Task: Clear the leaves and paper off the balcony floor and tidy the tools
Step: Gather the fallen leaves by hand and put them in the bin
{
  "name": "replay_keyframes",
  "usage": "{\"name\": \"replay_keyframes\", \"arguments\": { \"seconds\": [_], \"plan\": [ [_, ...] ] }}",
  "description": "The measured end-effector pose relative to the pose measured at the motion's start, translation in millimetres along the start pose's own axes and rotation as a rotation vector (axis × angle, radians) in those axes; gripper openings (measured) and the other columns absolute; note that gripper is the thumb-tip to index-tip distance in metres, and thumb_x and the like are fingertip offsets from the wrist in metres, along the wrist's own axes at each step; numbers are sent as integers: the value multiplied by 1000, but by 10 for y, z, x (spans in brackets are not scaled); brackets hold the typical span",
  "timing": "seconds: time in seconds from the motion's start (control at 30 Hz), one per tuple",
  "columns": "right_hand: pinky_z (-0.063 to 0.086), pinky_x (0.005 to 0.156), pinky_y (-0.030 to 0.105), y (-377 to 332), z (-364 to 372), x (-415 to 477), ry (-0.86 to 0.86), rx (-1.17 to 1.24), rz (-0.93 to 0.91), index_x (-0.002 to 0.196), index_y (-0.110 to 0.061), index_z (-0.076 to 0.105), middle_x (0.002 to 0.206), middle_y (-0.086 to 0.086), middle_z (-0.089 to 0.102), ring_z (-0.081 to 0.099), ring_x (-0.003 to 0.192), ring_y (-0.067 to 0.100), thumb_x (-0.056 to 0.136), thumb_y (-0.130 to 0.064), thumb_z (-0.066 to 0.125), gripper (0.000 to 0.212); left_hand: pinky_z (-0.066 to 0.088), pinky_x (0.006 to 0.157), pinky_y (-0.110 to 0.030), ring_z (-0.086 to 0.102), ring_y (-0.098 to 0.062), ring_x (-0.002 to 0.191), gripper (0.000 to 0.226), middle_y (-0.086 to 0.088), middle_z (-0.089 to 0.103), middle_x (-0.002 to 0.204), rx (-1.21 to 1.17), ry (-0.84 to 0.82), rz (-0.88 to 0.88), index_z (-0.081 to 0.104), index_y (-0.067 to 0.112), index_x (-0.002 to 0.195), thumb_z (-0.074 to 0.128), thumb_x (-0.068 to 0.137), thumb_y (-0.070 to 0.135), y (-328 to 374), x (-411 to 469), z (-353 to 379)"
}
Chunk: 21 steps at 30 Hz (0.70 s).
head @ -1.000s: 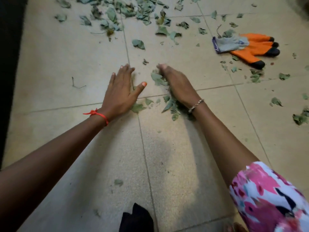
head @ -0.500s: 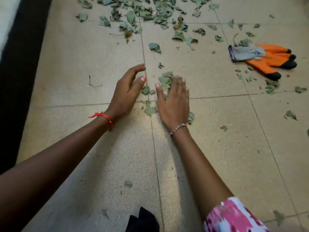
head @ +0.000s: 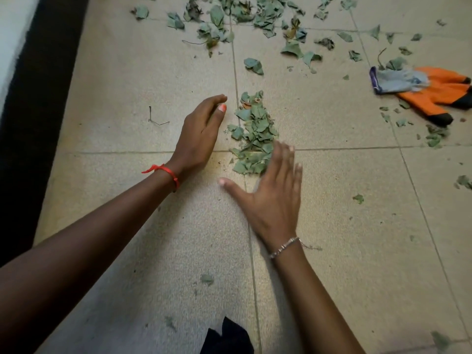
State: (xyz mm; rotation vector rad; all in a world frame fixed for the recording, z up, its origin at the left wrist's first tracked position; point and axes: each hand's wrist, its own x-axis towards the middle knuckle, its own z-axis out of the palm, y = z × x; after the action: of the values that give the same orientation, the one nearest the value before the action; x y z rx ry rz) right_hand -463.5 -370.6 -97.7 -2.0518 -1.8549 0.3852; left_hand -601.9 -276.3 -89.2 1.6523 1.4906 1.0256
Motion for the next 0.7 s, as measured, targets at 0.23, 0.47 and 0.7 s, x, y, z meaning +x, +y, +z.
{"name": "replay_keyframes", "arguments": {
  "seconds": [0.23, 0.47, 0.7],
  "plan": [
    [-4, 118, 43, -296, 173, 798, 11, -8, -52, 150, -19, -6, 158, 13, -6, -4, 146, 27, 71, -82, 41, 112, 36, 104, -17, 46, -1, 123, 35, 5, 53, 130, -282, 48, -134, 52, 12, 130, 37, 101, 23, -18, -2, -118],
    [5, 118, 42, -316, 231, 906, 162, 72, -125, 148, -16, 17, 155, 12, 14, 4, 146, 29, 76, -72, 50, 97, 4, 117, -35, 16, -18, 145, 41, 5, 37, 144, 273, 205, 36, 42, 9, 136, 42, 97, 24, 34, -151, -389],
    [4, 119, 38, -346, 197, 879, 170, 193, -84, 146, -14, 22, 155, 12, 16, 4, 146, 25, 89, -56, 47, 74, -13, 115, -44, -16, -28, 145, 76, -17, -13, 157, 661, -1, -364, -1, 3, 150, 22, 98, 53, -180, -325, -433]
  ]
}}
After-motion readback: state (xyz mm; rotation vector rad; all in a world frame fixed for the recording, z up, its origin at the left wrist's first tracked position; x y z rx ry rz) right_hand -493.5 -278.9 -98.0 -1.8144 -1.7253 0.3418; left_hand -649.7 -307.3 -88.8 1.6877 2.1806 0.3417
